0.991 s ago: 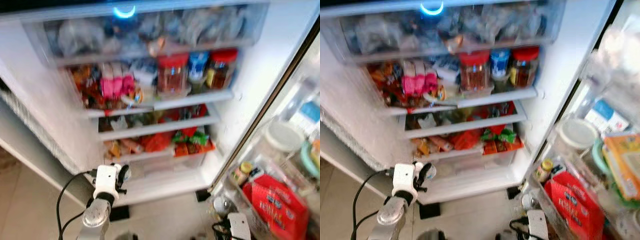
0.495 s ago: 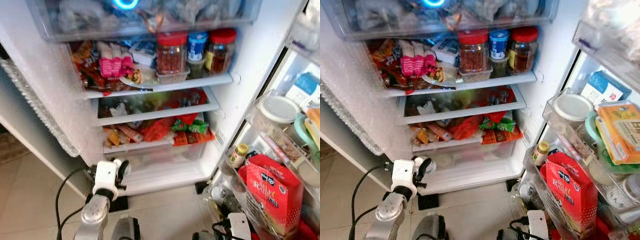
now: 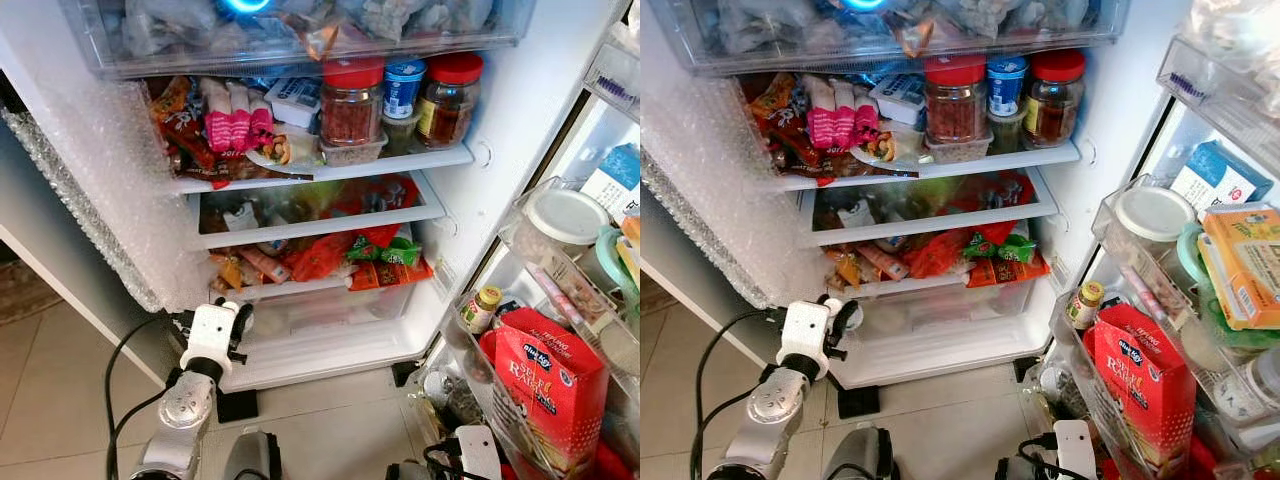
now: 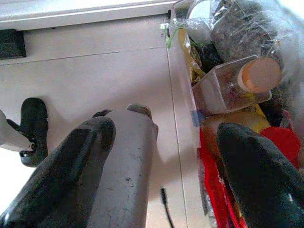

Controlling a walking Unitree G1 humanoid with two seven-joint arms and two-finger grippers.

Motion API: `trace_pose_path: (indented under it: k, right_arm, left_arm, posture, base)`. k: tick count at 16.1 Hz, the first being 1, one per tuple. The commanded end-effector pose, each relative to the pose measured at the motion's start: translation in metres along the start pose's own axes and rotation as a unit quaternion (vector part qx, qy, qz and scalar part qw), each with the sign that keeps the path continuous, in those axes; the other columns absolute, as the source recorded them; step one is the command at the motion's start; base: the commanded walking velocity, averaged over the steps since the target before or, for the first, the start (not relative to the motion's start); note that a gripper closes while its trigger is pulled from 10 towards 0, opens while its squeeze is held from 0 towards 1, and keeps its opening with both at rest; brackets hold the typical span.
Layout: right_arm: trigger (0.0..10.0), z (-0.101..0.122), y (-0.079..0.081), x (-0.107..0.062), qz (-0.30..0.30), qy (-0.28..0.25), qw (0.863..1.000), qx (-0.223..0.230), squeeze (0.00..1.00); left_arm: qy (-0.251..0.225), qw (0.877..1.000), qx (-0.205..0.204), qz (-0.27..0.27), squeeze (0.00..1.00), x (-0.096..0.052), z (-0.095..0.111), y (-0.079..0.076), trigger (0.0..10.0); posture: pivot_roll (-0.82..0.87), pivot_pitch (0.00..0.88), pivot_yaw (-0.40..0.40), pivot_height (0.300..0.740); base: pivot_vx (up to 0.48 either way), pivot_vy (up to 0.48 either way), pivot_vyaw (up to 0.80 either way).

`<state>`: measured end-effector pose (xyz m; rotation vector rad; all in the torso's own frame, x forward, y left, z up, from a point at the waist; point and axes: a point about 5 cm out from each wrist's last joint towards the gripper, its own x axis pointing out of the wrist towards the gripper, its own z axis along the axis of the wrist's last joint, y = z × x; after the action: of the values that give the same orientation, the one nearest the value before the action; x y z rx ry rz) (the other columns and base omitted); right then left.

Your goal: Restocking fridge

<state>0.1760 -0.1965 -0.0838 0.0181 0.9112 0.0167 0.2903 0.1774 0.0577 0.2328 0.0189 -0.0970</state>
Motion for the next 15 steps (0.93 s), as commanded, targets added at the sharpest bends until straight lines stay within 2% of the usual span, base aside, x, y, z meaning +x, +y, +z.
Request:
trace_pose_path:
  k: [1, 5, 11, 13, 14, 15]
  right_arm:
    - [10.0, -0.005, 0.0, -0.001, -0.001, 0.007, 1.0, -0.004, 0.0]
    - [10.0, -0.006, 0.001, -0.001, -0.002, 0.01, 1.0, 0.005, 0.0]
    - [10.0, -0.005, 0.002, -0.001, 0.001, 0.01, 1.0, 0.0, 0.0]
    - [10.0, -0.004, 0.003, 0.0, 0.001, 0.011, 1.0, 0.001, 0.0]
    - [10.0, -0.004, 0.003, 0.0, 0.002, 0.011, 1.0, 0.001, 0.0]
    - [10.0, -0.004, 0.003, 0.0, 0.002, 0.011, 1.0, 0.001, 0.0]
  left_arm:
    - [0.003, 1.0, 0.005, -0.004, 0.0, 0.002, 0.001, 0.0, 10.0]
    - [-0.005, 0.999, 0.038, -0.027, 0.0, 0.004, 0.005, -0.006, 10.0]
    - [-0.006, 0.999, 0.036, -0.026, 0.0, 0.004, 0.006, -0.007, 10.0]
    - [-0.027, 0.996, 0.074, -0.041, 0.0, 0.006, 0.015, -0.009, 10.0]
    - [-0.038, 0.987, 0.146, -0.058, 0.0, 0.007, 0.019, -0.012, 10.0]
    - [-0.046, 0.978, 0.189, -0.07, 0.0, 0.007, 0.022, -0.014, 10.0]
  posture:
    - [-0.02, 0.132, 0.004, 0.652]
    - [-0.02, 0.134, 0.003, 0.652]
    - [-0.02, 0.134, 0.003, 0.652]
    - [-0.02, 0.132, 0.004, 0.652]
    - [-0.02, 0.133, 0.004, 0.652]
    - [-0.02, 0.133, 0.004, 0.652]
  base:
    - [0.281, 0.0, 0.0]
    - [0.298, 0.0, 0.22]
    - [0.307, 0.0, 0.0]
    - [0.304, 0.0, 0.0]
    - [0.292, 0.0, 0.0]
    - [0.289, 0.0, 0.0]
